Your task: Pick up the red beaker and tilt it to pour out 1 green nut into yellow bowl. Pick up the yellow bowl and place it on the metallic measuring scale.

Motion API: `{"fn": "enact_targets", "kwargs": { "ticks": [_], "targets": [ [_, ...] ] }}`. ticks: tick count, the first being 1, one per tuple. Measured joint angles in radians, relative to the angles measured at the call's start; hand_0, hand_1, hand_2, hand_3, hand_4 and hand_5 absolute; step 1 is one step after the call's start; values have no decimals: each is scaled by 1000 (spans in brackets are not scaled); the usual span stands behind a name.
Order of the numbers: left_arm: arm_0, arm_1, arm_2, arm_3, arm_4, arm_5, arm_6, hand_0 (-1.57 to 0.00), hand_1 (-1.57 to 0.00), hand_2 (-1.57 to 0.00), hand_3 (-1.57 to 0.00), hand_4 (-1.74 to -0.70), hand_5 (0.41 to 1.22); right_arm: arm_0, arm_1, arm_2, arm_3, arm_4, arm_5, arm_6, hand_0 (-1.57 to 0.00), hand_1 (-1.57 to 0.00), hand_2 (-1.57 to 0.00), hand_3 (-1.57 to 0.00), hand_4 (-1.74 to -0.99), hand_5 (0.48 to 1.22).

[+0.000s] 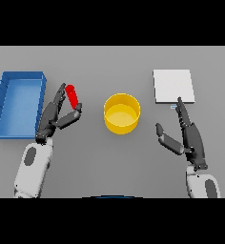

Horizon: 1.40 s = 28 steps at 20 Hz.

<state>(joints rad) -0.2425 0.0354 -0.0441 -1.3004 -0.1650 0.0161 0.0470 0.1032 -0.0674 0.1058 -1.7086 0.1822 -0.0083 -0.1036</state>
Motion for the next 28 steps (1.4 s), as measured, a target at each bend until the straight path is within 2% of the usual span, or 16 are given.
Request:
{"fn": "enact_targets", "kwargs": {
  "ticks": [1,5,6,8,9,11,15,17,18,19,20,22,24,25,27,28],
  "targets": [
    [-25,10,21,38,8,0,-11,1,1,1,1,-1352,720,7,-5,-3,-4,-1,0,-12,1,1,1,1,-1337,687],
    [-102,-9,49,159,25,-2,-49,1,1,1,1,-1330,714,-6,-6,-13,6,-5,-5,23,1,1,1,1,-1338,688],
    [-123,-1,61,185,28,-4,-57,1,1,1,1,-1323,712,2,-5,-10,1,-6,-2,4,1,1,1,1,-1338,688],
    [-161,-6,63,231,16,5,-78,1,1,1,1,-1319,711,-2,2,-7,6,-7,-3,13,1,1,1,1,-1333,687],
    [-177,-5,65,247,14,6,-86,1,1,1,1,-1315,706,3,0,-6,-2,-1,-7,-8,1,1,1,1,-1331,687],
    [-210,-1,74,272,17,7,-70,1,1,1,1,-1311,703,-2,2,-8,10,-5,-4,7,1,1,1,1,-1329,684],
    [-253,5,87,334,20,-8,-86,1,1,1,1,-1332,715,1,-6,-14,-1,-8,-3,21,1,1,1,1,-1311,682],
    [-271,2,93,361,21,-7,-128,1,1,1,1,-1363,735,19,3,0,-16,-1,-4,7,1,1,1,1,-1298,682],
    [-280,-6,98,382,24,-4,-148,1,1,-30,-3,-1389,752,20,-6,-8,-27,-8,-1,17,1,1,1,1,-1295,683],
    [-295,-13,105,400,26,6,-149,-81,-84,-122,-75,-1416,770,5,-10,-11,-23,-3,-6,32,1,1,1,1,-1291,684],
    [-311,-14,118,416,31,18,-149,-253,-276,-307,-220,-1444,795,1,-12,-12,-15,-3,-5,30,1,1,1,1,-1289,684],
    [-320,-25,136,441,44,29,-151,-681,-701,-715,-706,-1441,949,1,-12,-15,-16,-4,-6,13,1,1,1,1,-1285,683],
    [-339,-36,129,470,6,88,-180,-1001,-1014,-1023,-1018,-1440,1047,-2,-17,-19,-16,-11,0,29,1,1,1,1,-1287,684],
    [-339,-42,127,477,-7,100,-208,-1115,-1125,-1133,-1128,-1443,1082,-8,-17,-23,-8,-12,-3,36,1,1,1,1,-1290,684],
    [-341,-54,134,481,-10,101,-227,-1279,-1286,-1290,-1288,-1447,1132,11,-3,-8,-9,-7,0,5,1,1,1,1,-1293,682],
    [-339,-52,137,487,-12,97,-256,-1338,-1343,-1347,-1344,-1506,1132,6,-3,-8,-14,-6,-2,9,1,1,1,1,-1296,681]
  ]
}}
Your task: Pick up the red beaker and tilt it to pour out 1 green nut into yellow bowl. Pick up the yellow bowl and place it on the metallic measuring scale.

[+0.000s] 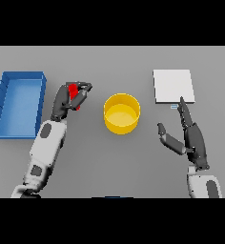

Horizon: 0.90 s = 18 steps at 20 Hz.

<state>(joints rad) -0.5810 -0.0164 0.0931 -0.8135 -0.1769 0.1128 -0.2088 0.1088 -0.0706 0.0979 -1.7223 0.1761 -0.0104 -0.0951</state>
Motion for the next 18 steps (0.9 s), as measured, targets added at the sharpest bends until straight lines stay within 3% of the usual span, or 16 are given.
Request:
{"fn": "enact_targets", "kwargs": {
  "ticks": [1,4,9,13,15,18],
  "targets": [
    [-2,2,5,4,-2,6,-14,-1384,-1388,-1391,-1390,-1553,1129,-9,3,-1,9,-4,1,17,1,1,1,1,-1303,682],
    [-5,-2,0,-13,25,14,0,-1475,-1478,-1479,-1478,-1645,1112,-16,6,4,27,5,2,-12,1,1,1,1,-1281,676],
    [-5,18,-39,-93,29,40,1,-1540,-1540,-1541,-1541,-1709,1097,-11,5,14,23,28,-8,-28,1,1,1,1,-1255,672],
    [-17,67,-128,-205,-39,48,108,-1558,-1558,-1559,-1559,-1728,1113,-19,-8,7,25,36,-12,-25,1,1,1,1,-1247,685],
    [-47,116,-218,-218,-122,8,167,-1563,-1563,-1563,-1563,-1733,1121,-5,-10,16,10,61,-22,-16,1,1,1,1,-1243,691],
    [-44,156,-292,-255,-172,-31,200,-1563,-1563,-1563,-1563,-1733,1115,2,-2,25,4,67,-25,-11,1,1,1,1,-1243,700]
  ]
}}
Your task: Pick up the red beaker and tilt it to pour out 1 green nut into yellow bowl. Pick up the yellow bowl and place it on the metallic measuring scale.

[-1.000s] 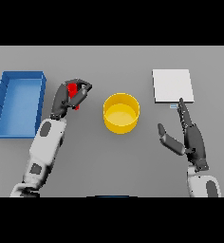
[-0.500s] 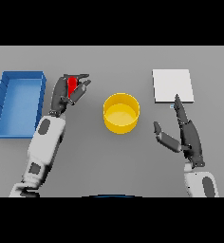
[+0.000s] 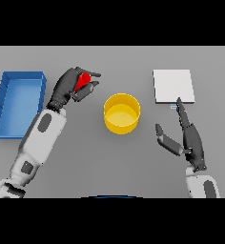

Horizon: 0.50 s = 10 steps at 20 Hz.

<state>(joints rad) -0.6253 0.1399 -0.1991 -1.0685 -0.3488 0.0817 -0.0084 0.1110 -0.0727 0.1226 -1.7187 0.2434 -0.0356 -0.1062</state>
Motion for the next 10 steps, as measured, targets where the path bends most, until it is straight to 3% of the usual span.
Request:
{"fn": "enact_targets", "kwargs": {
  "ticks": [5,10],
  "targets": [
    [-5,59,-100,-50,-80,-29,51,-1567,-1567,-1567,-1567,-1737,1112,8,0,7,-19,3,6,35,1,1,1,1,-1254,717],
    [-128,127,-297,15,-304,-69,88,-1570,-1570,-1570,-1570,-1740,1166,1,-3,2,-10,-12,17,5,1,1,1,1,-1269,722]
  ]
}}
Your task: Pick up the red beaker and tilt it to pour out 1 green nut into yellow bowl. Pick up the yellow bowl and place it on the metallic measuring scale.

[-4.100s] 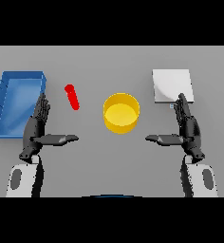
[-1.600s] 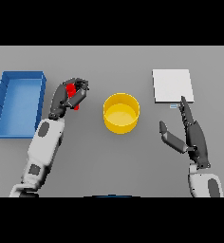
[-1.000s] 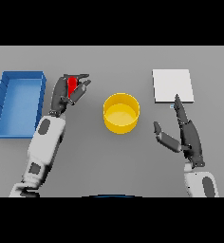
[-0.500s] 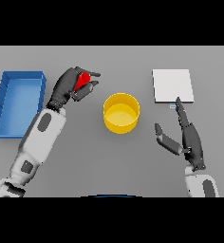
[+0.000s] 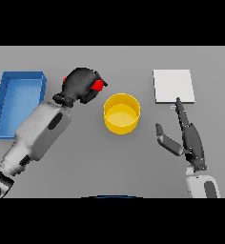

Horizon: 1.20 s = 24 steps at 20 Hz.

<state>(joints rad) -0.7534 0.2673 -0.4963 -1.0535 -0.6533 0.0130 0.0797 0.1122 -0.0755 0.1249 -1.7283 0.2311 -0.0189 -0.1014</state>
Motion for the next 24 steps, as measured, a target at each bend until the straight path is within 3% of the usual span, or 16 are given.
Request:
{"fn": "enact_targets", "kwargs": {
  "ticks": [3,5,6,9,14,16,21,24],
  "targets": [
    [-90,9,-81,53,-83,-36,-6,-1570,-1570,-1570,-1570,-1740,1193,3,7,4,-5,-1,0,9,1,1,1,1,-1264,717],
    [-143,25,-144,80,-132,-87,-29,-1571,-1571,-1571,-1571,-1647,1203,3,9,2,-2,-1,-4,-12,1,1,1,1,-1262,705],
    [-168,32,-178,99,-161,-105,-41,-1571,-1571,-1571,-1571,-1613,1206,-10,5,-9,6,-6,-8,12,1,1,1,1,-1258,697],
    [-246,25,-268,150,-222,-196,-39,-1571,-1571,-1571,-1571,-1672,1214,-3,9,-7,10,-4,-10,-12,1,1,1,1,-1237,671],
    [-337,1,-388,209,-277,-277,-87,-1571,-1571,-1571,-1571,-1715,1219,-20,32,-8,23,-1,-30,9,1,1,1,1,-1193,649],
    [-389,2,-431,224,-306,-314,-85,-1571,-1571,-1571,-1571,-1725,1219,-10,23,-6,21,20,-41,-12,1,1,1,1,-1193,648],
    [-450,-11,-552,272,-373,-326,-120,-1571,-1571,-1571,-1571,-1735,1220,-8,34,2,21,30,-47,7,1,1,1,1,-1180,630],
    [-479,-18,-637,294,-428,-286,-141,-1571,-1571,-1571,-1571,-1735,1221,-11,22,-8,24,20,-41,-3,1,1,1,1,-1167,626]
  ]
}}
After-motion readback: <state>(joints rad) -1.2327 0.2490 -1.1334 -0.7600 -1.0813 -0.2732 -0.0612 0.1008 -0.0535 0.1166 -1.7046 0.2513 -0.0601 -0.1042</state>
